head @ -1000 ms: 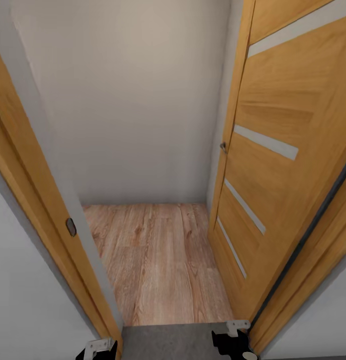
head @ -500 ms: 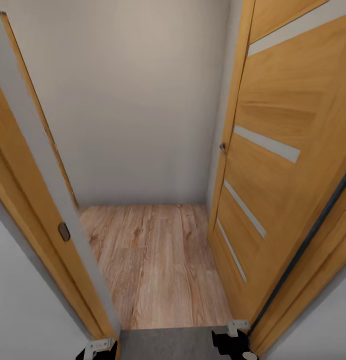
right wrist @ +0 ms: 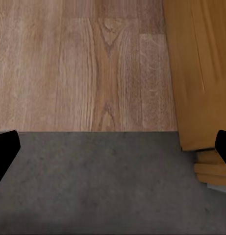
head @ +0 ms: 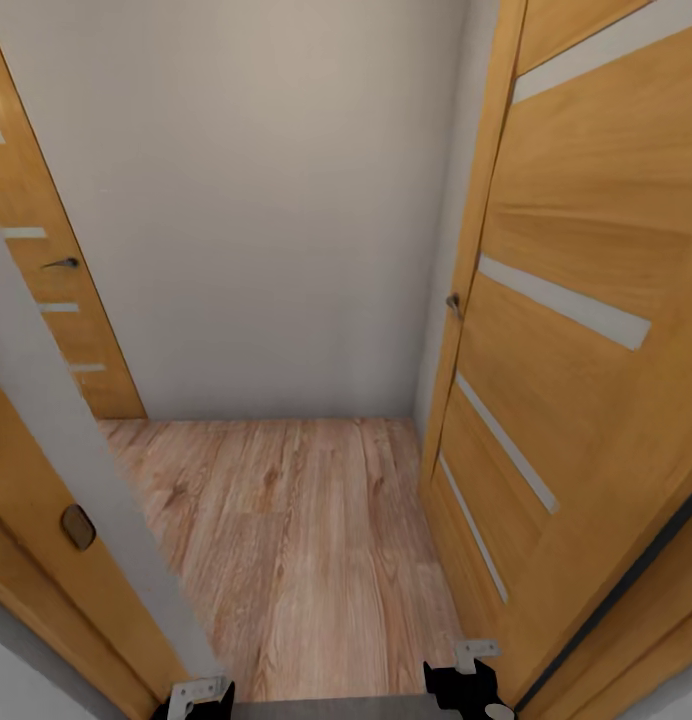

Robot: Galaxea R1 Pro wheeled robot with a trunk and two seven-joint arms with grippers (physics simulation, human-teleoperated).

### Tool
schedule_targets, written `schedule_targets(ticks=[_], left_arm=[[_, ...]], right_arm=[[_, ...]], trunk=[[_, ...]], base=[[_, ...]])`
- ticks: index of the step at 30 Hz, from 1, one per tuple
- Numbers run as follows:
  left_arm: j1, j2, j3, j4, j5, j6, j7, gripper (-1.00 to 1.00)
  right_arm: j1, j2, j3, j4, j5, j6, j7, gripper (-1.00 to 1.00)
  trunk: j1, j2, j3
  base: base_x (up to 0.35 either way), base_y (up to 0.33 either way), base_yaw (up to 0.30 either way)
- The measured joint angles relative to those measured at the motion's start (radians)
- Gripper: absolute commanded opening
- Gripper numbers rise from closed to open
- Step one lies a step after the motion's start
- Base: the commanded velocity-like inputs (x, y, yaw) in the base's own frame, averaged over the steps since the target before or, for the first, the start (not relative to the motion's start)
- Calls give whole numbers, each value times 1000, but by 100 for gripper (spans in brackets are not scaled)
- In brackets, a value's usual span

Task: Move the two storage containers from the living room to the garage. In the garage, place one container on the floor and stack the other container on top of it (either order is fine).

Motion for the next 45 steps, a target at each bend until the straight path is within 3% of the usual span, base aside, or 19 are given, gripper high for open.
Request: schedule_targets(ticks=[35, 45], left_arm=[[0, 0, 0, 0, 1, 0, 1, 100], [0, 0, 0, 0, 1, 1, 1, 100]], right_arm=[[0, 0, 0, 0, 0, -1, 0, 100], [0, 0, 0, 0, 0, 0, 0, 100]], trunk=[[0, 0, 0], [0, 0, 0]], base=[[63, -37, 0], [238, -2, 0]])
